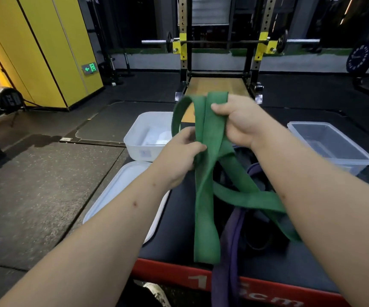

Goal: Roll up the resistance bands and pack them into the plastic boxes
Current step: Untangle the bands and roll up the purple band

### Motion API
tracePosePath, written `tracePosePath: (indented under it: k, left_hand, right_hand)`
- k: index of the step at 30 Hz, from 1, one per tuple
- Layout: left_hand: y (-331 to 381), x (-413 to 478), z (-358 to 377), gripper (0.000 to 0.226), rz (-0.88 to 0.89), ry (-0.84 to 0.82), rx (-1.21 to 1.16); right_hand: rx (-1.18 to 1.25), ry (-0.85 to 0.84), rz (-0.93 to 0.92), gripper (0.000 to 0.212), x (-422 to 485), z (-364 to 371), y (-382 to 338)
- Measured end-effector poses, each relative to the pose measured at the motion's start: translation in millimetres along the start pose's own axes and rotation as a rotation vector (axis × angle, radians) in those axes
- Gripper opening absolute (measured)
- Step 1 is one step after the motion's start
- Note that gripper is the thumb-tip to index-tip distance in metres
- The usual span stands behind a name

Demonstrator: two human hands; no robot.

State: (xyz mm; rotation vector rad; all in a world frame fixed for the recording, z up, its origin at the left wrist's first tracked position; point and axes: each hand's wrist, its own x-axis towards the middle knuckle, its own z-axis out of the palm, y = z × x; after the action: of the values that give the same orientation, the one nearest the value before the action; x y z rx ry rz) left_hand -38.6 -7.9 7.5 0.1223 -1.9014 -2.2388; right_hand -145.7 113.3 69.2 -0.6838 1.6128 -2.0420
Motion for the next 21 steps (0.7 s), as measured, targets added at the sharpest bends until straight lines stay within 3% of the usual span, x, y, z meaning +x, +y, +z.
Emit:
tracePosePath:
  k: [5,8,12,13,15,16,17,19,21]
  left_hand:
    - [-3.4,-9.5,-4.3,0.046,-0.171,0.026,-0.111]
    - [-8.9,-13.0,1.0,0.045,-0.289,-0.022,-0.004]
    - [-14.1,-12.6,4.2,0.039,-0.289,-0.035,-0.060]
    - [-15.4,-12.4,3.7,0.033,-0.278,-0.007,-0.104]
    - [-17.5,-13.8,3.3,0.025,-0.271,0.015,-0.167]
    - [-18.8,-14.8,2.8,0.023,-0.280,0.019,-0.179]
    - [-19.7,-16.1,2.6,0.022,-0.290,0.026,-0.181]
    - [-21.0,-18.2,0.8,0.022,-0.292,0.033,-0.179]
    - [-20.8,-19.5,-1.1,0.023,-0.280,0.014,-0.187]
  right_hand:
    - [-0.018,-0.056,0.156,0.026,-32.0,-15.7,40.5]
    - [-0.076,-0.093,0.200,0.028,-44.7,-23.2,51.3]
    - [-0.261,-0.159,0.292,0.028,-61.0,-22.6,61.5]
    - [-0.333,-0.179,0.311,0.040,-60.7,-26.5,65.6]
    - [-0.528,-0.266,0.375,0.098,-60.0,-35.0,71.9]
    - [-0.583,-0.320,0.413,0.117,-59.7,-37.7,72.7]
    - [-0.586,-0.361,0.449,0.119,-59.5,-40.0,72.6]
    - [-0.486,-0.427,0.478,0.094,-60.4,-44.2,69.2]
    - [-0.425,-0.389,0.420,0.071,-60.1,-43.6,58.8]
